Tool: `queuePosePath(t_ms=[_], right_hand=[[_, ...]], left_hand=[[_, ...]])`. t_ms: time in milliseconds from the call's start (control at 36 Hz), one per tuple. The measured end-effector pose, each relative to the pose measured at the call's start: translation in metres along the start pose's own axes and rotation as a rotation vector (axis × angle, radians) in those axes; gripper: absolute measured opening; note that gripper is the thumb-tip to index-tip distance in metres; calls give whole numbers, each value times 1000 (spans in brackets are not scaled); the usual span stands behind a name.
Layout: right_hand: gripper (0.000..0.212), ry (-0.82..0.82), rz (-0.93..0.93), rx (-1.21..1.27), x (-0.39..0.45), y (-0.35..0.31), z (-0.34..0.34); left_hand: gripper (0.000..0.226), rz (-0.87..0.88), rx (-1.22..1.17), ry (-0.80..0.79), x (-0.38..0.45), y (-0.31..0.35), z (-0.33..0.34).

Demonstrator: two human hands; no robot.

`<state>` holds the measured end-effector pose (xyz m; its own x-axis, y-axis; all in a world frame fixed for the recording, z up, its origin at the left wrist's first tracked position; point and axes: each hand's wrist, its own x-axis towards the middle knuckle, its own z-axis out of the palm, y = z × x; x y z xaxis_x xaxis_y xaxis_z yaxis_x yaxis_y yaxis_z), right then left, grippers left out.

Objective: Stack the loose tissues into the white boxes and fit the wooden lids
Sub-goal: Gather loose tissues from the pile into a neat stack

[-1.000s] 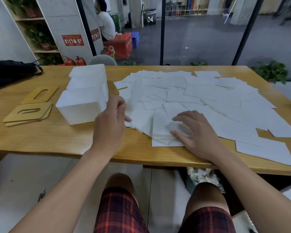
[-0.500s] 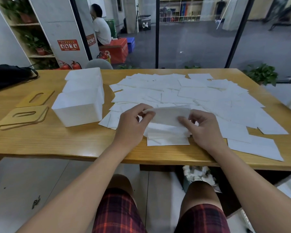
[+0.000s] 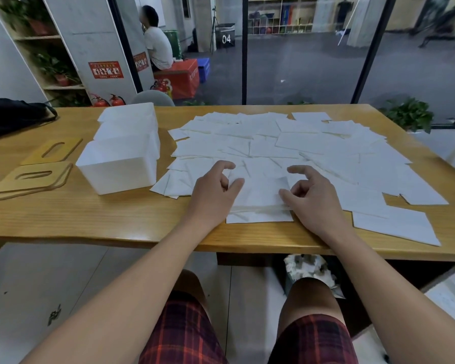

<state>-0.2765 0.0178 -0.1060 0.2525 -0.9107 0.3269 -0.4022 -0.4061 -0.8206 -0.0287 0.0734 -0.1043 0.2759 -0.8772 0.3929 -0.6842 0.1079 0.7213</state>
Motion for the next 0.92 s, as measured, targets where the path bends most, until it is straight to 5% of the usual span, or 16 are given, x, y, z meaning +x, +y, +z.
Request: queuePosePath(t_ms=[139,250,417,750,917], right_hand=[[39,126,5,-91,1,2,0],[23,50,-58,-59,-2,-1,-1],[14,-102,-96,-72,-1,-5,3],[15,-118,-96,-110,0,1,3],[14,-116,-113,-110,1,3,4]], left_hand=[[27,30,142,107,4,-4,-18],[22,-26,182,127,16,-21,-42],[39,-85,278,27,8,-36,-39],[84,-121,484,-33,13,-40,-31],[77,-136,406,-34,14,-39,-33]])
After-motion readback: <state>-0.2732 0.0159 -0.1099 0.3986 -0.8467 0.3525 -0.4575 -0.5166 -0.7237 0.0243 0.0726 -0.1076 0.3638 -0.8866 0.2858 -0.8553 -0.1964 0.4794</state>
